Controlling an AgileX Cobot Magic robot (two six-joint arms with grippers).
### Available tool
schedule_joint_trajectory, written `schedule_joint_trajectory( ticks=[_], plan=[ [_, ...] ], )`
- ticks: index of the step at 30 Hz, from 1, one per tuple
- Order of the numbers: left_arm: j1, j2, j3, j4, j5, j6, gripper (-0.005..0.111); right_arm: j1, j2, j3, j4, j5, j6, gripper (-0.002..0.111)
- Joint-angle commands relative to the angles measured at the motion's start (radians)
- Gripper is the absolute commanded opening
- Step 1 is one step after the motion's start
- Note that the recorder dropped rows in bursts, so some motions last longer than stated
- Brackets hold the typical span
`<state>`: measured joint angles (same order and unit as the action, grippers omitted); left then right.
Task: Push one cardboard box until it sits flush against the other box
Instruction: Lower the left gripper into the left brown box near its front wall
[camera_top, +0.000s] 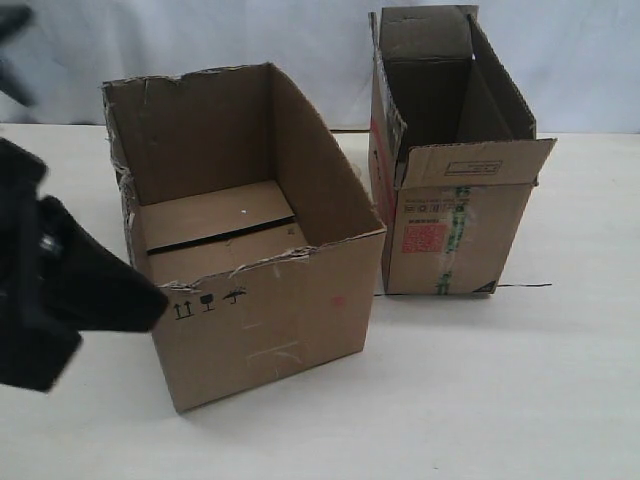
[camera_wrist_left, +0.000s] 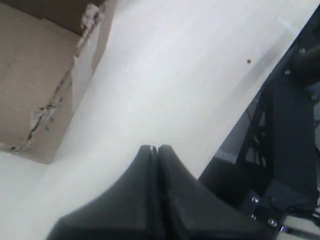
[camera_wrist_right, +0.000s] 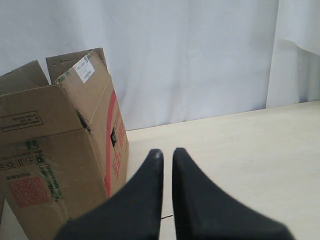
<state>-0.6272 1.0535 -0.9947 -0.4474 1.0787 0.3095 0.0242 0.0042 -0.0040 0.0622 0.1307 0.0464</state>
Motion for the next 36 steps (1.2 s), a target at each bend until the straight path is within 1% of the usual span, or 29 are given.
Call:
schedule_joint_trajectory(
  ticks=[1, 5, 12, 15, 22, 24, 33, 35, 36],
  plan=[
    [-0.113, 0.124, -0.008, 0.086, 0.001, -0.009, 0.000, 0.001, -0.004, 0.004, 0.001, 0.000, -0.010, 0.005],
    [-0.175, 0.221, -0.021, 0.184, -0.004, -0.017, 0.000, 0.001, -0.004, 0.004, 0.001, 0.000, -0.010, 0.005],
    [-0.251, 0.332, -0.156, 0.208, -0.036, -0.017, 0.000, 0.001, -0.004, 0.004, 0.001, 0.000, -0.010, 0.005],
    [-0.284, 0.379, -0.186, 0.221, -0.045, -0.056, 0.000, 0.001, -0.004, 0.004, 0.001, 0.000, -0.010, 0.005],
    [-0.395, 0.470, -0.195, 0.424, -0.048, -0.170, 0.000, 0.001, -0.004, 0.004, 0.001, 0.000, -0.010, 0.005],
    [-0.409, 0.486, -0.195, 0.461, -0.048, -0.181, 0.000, 0.001, -0.004, 0.004, 0.001, 0.000, -0.010, 0.005],
    [-0.406, 0.553, -0.195, 0.575, -0.067, -0.181, 0.000, 0.001, -0.004, 0.004, 0.001, 0.000, -0.010, 0.005],
    [-0.406, 0.565, -0.195, 0.618, -0.067, -0.184, 0.000, 0.001, -0.004, 0.004, 0.001, 0.000, -0.010, 0.005],
    [-0.406, 0.574, -0.195, 0.667, -0.072, -0.184, 0.000, 0.001, -0.004, 0.004, 0.001, 0.000, -0.010, 0.005]
  ],
)
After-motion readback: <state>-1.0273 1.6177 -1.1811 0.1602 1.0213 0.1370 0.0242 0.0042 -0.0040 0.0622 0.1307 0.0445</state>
